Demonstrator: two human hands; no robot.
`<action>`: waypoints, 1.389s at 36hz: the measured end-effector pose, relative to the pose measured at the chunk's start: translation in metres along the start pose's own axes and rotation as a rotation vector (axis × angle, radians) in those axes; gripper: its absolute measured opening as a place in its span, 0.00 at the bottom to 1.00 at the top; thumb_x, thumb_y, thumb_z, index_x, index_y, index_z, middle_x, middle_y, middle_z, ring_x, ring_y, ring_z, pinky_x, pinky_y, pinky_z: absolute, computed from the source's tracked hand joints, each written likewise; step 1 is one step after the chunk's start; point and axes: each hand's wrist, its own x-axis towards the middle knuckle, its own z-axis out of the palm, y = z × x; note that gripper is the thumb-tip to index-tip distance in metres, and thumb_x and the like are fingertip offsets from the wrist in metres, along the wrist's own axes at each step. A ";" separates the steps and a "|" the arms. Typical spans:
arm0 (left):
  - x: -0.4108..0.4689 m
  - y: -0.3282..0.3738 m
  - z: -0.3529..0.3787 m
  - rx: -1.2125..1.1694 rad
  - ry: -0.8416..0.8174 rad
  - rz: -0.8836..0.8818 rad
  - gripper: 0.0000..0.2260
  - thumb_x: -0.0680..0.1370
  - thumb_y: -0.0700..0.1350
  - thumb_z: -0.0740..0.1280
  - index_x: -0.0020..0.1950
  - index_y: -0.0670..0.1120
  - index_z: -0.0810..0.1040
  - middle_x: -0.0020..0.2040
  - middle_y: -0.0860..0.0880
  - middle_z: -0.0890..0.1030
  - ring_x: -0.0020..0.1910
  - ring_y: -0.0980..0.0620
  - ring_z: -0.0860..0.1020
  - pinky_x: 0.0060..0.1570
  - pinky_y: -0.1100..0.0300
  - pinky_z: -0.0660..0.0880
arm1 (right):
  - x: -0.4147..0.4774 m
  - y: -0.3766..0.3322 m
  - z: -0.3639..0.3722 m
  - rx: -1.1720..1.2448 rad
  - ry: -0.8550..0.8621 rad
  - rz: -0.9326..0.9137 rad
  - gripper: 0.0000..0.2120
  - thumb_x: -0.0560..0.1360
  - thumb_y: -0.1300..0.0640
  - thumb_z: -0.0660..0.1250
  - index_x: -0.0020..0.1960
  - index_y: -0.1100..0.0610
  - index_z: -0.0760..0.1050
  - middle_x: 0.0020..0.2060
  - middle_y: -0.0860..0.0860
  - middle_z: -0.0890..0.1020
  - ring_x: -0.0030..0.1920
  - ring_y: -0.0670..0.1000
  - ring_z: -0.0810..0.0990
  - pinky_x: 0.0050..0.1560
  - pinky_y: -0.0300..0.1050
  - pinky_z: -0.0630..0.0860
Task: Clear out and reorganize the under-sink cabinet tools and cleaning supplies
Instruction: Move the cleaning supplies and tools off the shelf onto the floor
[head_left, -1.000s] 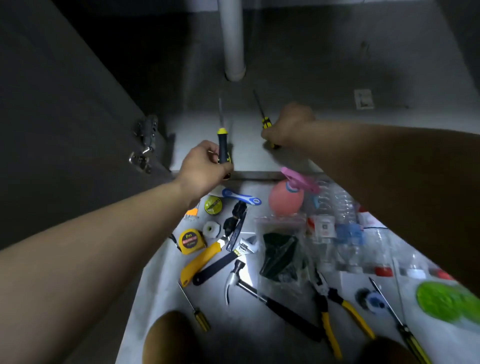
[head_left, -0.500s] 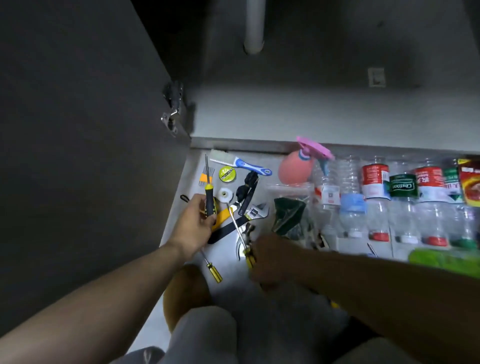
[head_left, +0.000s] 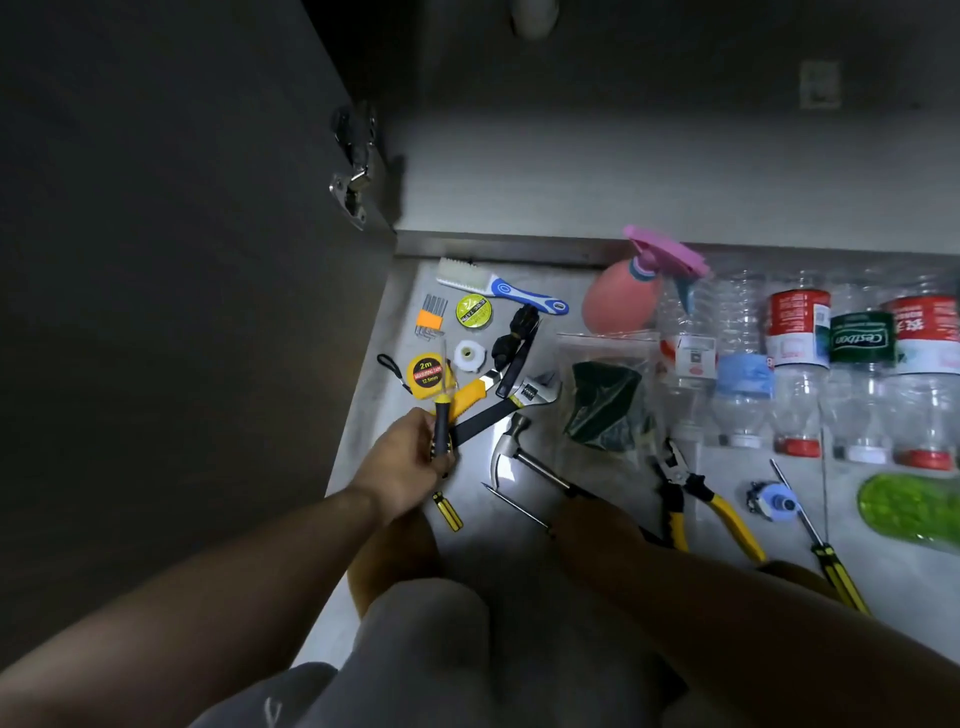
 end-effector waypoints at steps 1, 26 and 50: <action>-0.001 0.001 0.001 0.010 -0.031 0.014 0.10 0.78 0.48 0.72 0.55 0.52 0.73 0.49 0.50 0.79 0.47 0.52 0.79 0.47 0.54 0.78 | 0.000 0.000 -0.003 -0.012 -0.018 0.014 0.17 0.85 0.60 0.53 0.70 0.62 0.72 0.69 0.58 0.74 0.71 0.58 0.72 0.68 0.50 0.68; 0.005 0.023 0.022 0.457 -0.219 0.083 0.16 0.77 0.47 0.71 0.63 0.50 0.73 0.57 0.49 0.79 0.54 0.47 0.79 0.52 0.50 0.80 | 0.006 0.002 -0.026 0.135 -0.091 -0.200 0.15 0.76 0.50 0.68 0.56 0.59 0.76 0.57 0.59 0.80 0.59 0.61 0.80 0.53 0.48 0.75; -0.038 0.330 -0.024 0.778 -0.424 0.518 0.08 0.81 0.49 0.67 0.57 0.49 0.80 0.46 0.52 0.81 0.46 0.52 0.79 0.45 0.62 0.74 | -0.192 0.236 -0.182 0.472 0.467 0.302 0.07 0.77 0.58 0.64 0.48 0.61 0.79 0.42 0.59 0.84 0.41 0.58 0.86 0.37 0.49 0.83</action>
